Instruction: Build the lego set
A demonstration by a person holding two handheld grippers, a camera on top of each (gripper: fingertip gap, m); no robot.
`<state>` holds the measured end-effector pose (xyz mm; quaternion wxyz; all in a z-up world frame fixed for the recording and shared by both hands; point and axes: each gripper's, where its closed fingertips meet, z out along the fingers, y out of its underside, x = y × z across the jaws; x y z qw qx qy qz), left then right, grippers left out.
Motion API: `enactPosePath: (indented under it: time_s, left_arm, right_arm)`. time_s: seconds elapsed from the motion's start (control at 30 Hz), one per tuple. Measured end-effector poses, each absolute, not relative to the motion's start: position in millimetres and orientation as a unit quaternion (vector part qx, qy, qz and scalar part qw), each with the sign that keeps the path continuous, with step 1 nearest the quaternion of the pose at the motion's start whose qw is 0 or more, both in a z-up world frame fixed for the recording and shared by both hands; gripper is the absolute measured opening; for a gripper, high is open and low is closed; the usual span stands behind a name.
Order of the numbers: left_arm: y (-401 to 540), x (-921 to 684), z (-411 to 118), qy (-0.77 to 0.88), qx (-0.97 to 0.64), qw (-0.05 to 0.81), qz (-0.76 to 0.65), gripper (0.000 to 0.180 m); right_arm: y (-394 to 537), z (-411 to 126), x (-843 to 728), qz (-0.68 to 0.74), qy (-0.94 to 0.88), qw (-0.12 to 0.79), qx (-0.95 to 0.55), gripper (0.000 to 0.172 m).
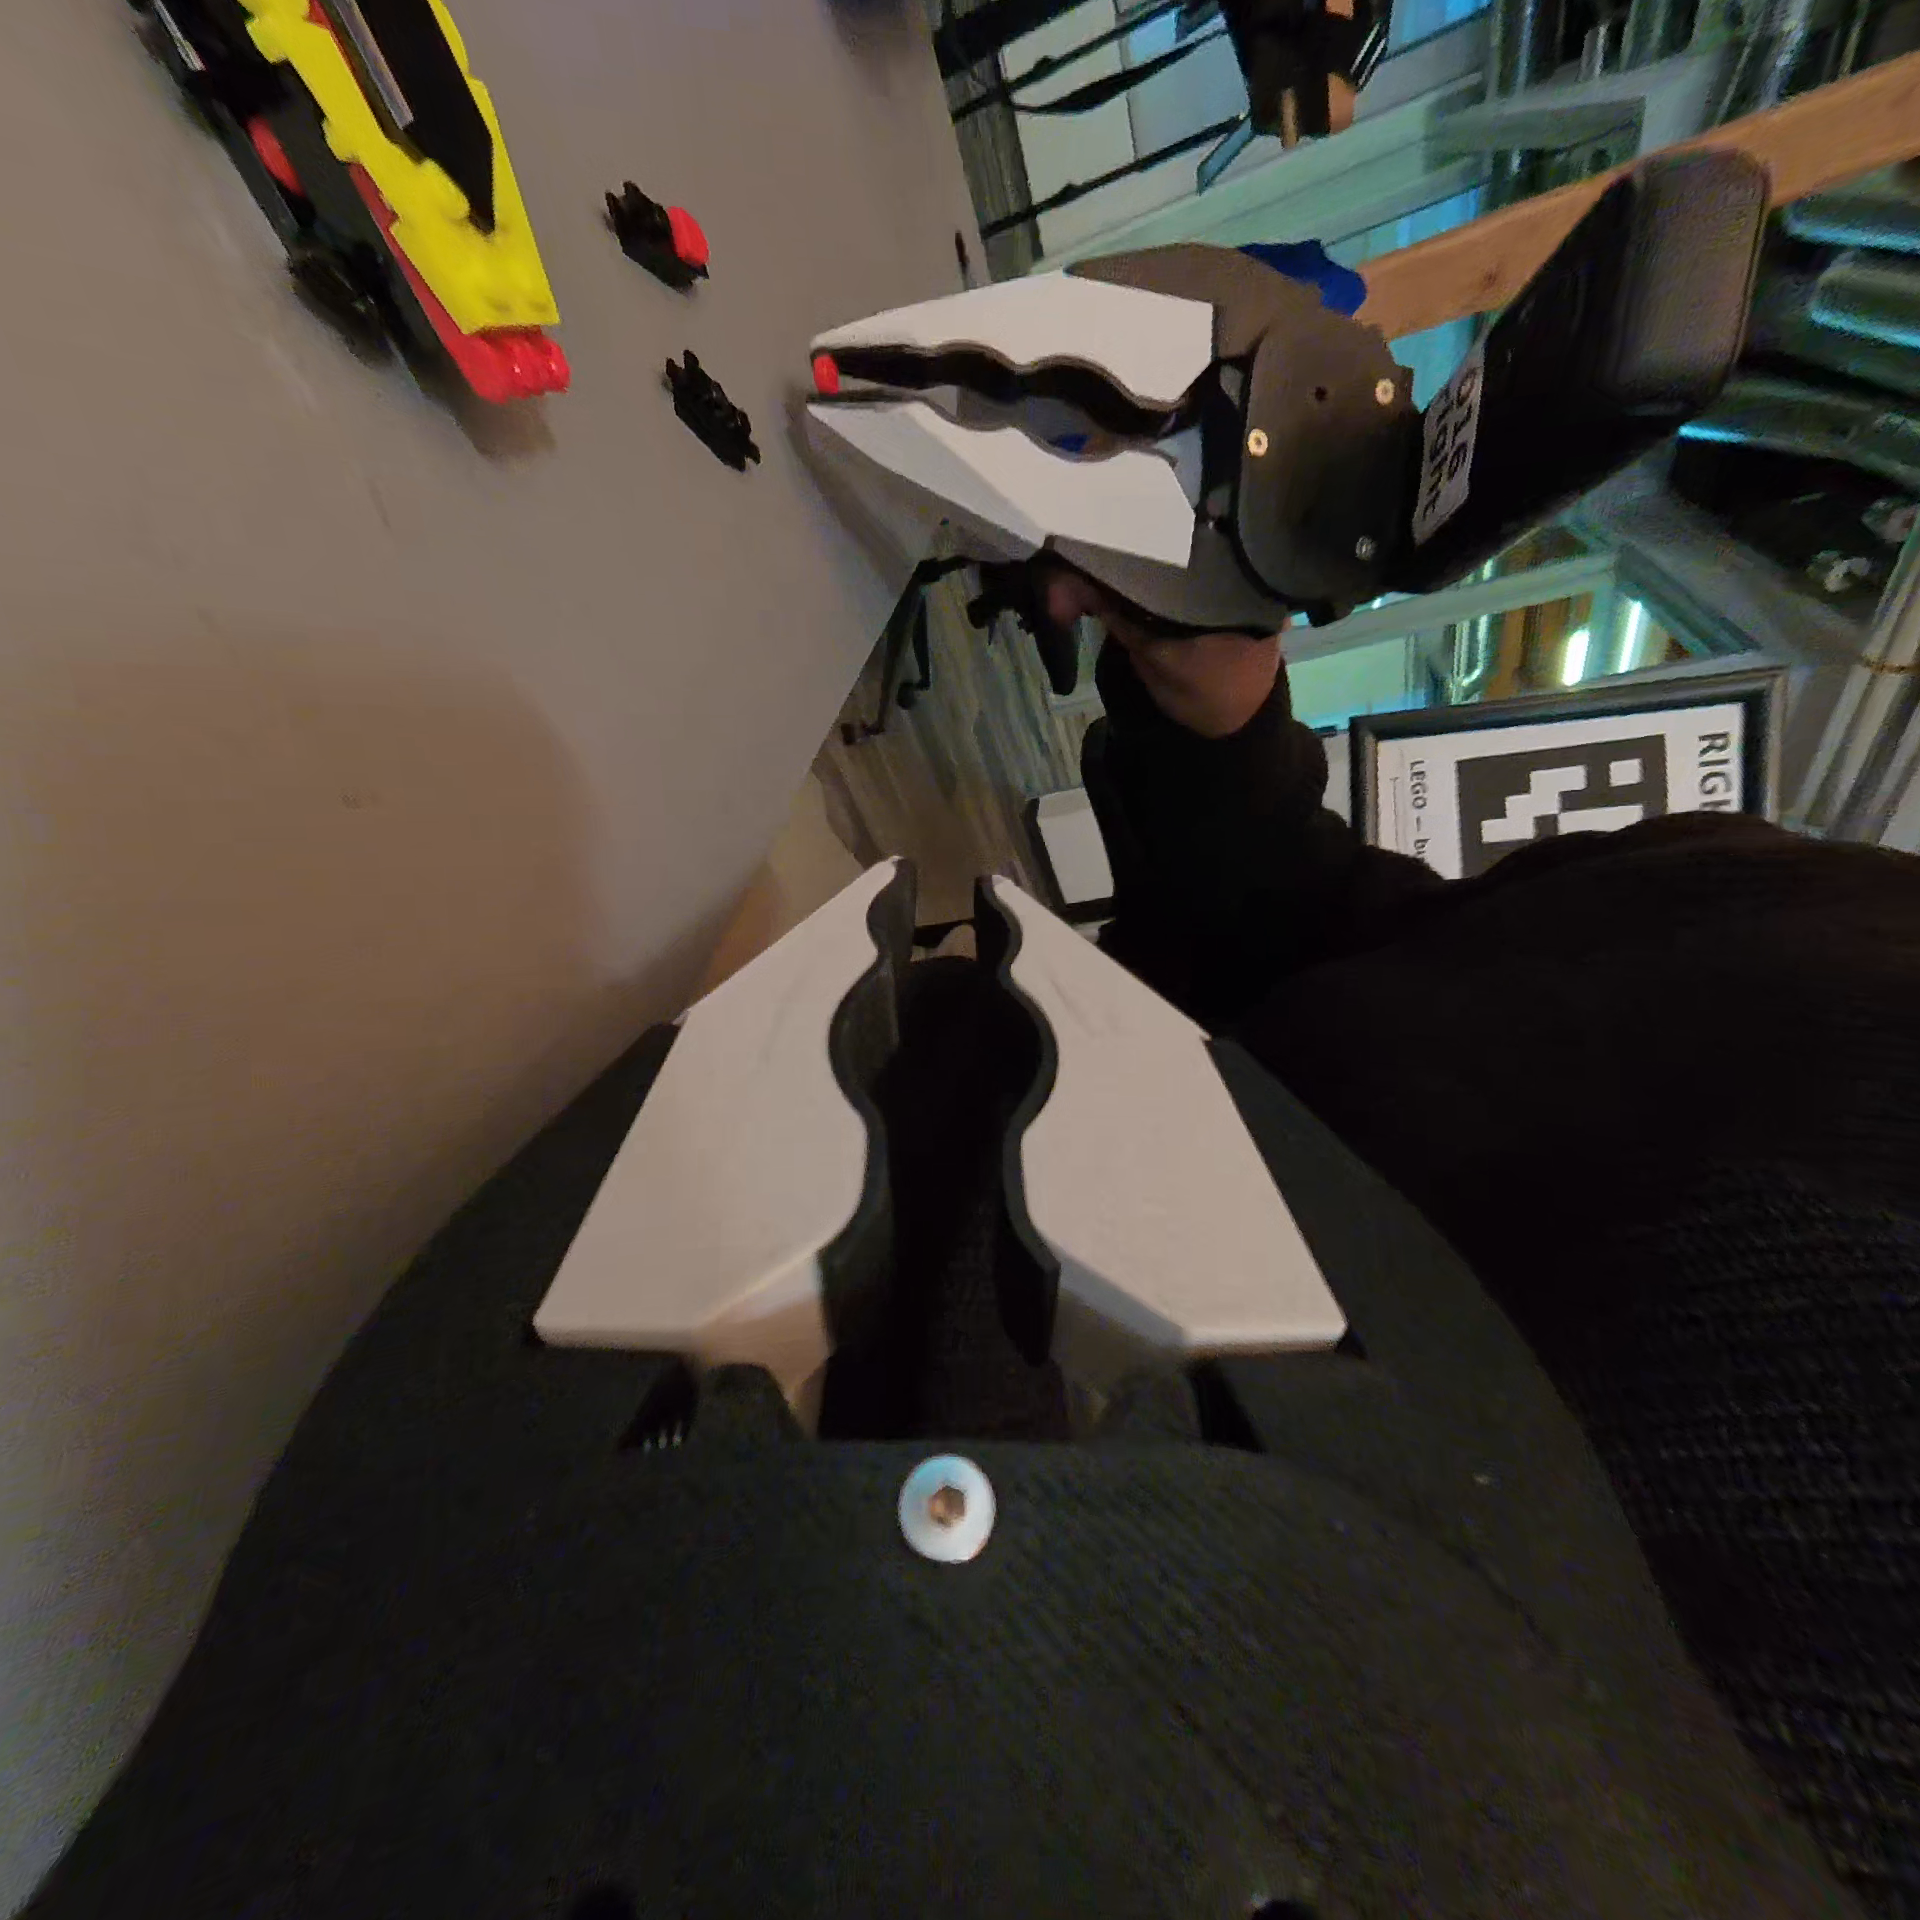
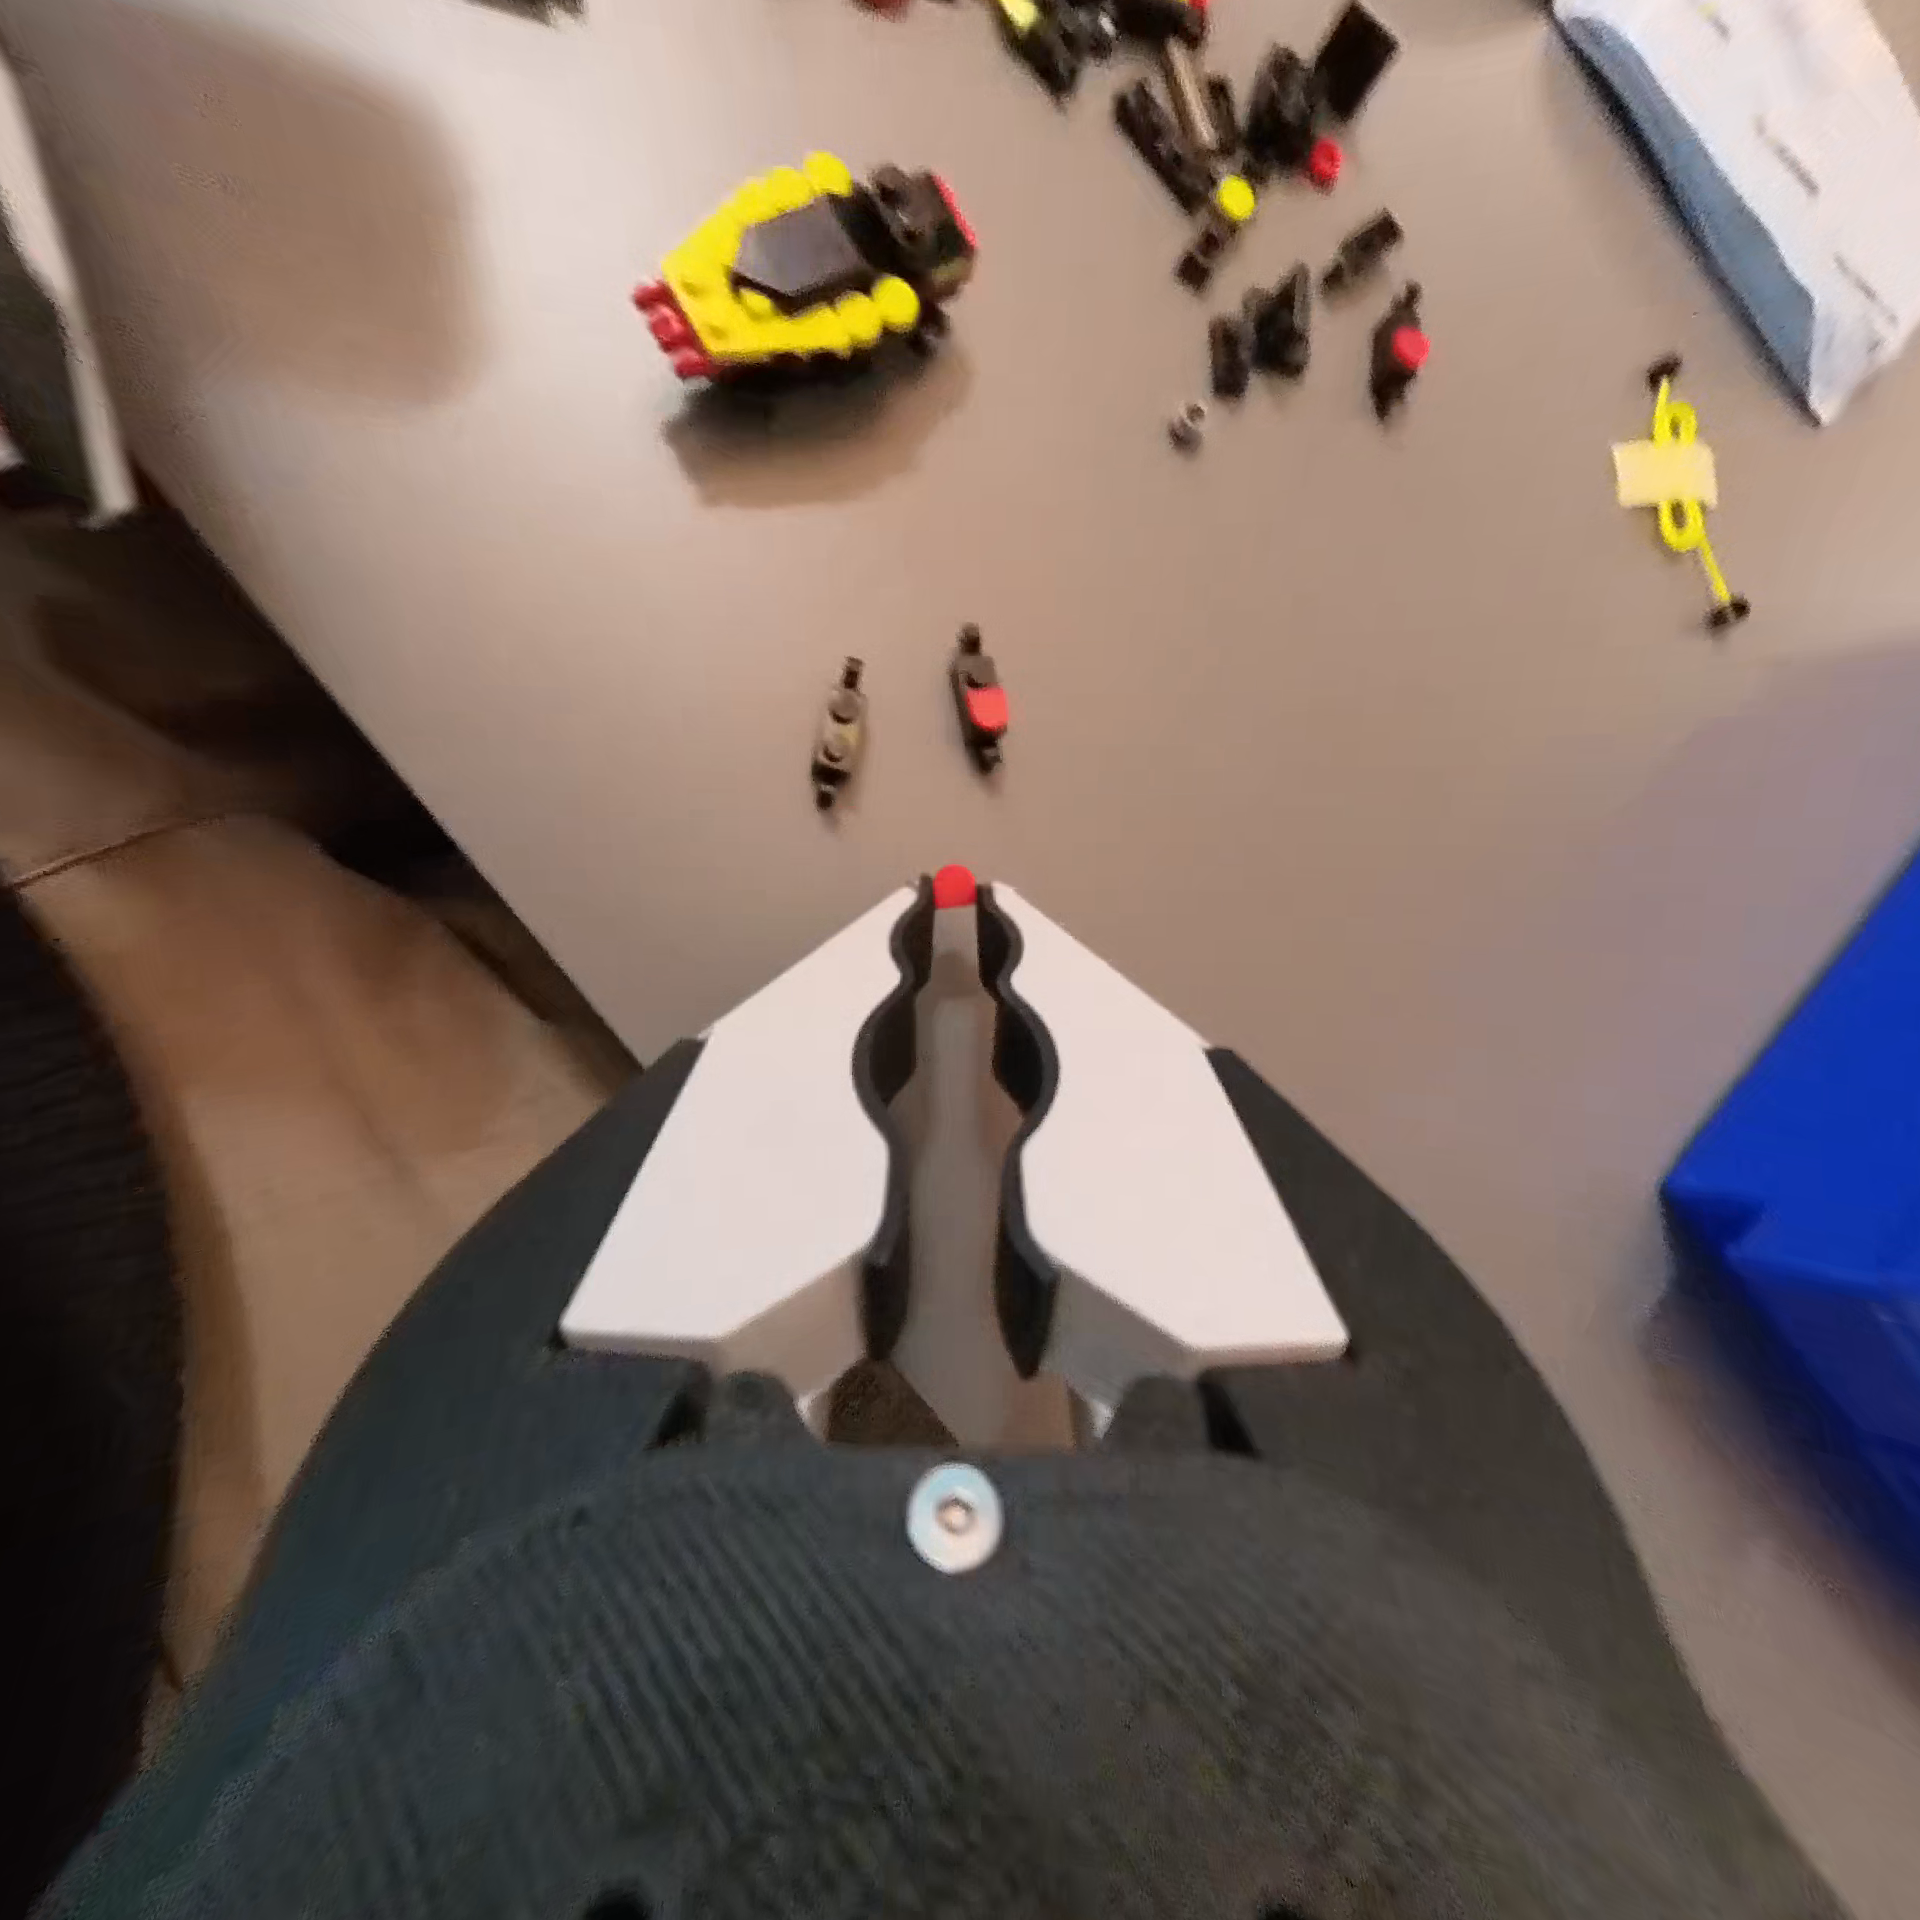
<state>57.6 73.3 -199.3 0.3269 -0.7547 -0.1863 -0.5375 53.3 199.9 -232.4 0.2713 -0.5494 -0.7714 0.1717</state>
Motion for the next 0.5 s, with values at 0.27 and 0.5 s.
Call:
enactPosePath:
  time_s: [0.27,0.5]
  left_arm:
    - [68.6,65.6,-208.3,-0.137,-0.803,0.328,-0.478,0.009]
    - [69.5,64.5,-208.4,-0.141,-0.801,0.329,-0.480,0.009]
  right_arm:
    - [200.1,-240.3,53.2,0.174,-0.765,0.259,-0.563,0.006]
    - [199.3,-238.2,54.1,0.182,-0.766,0.260,-0.559,0.010]
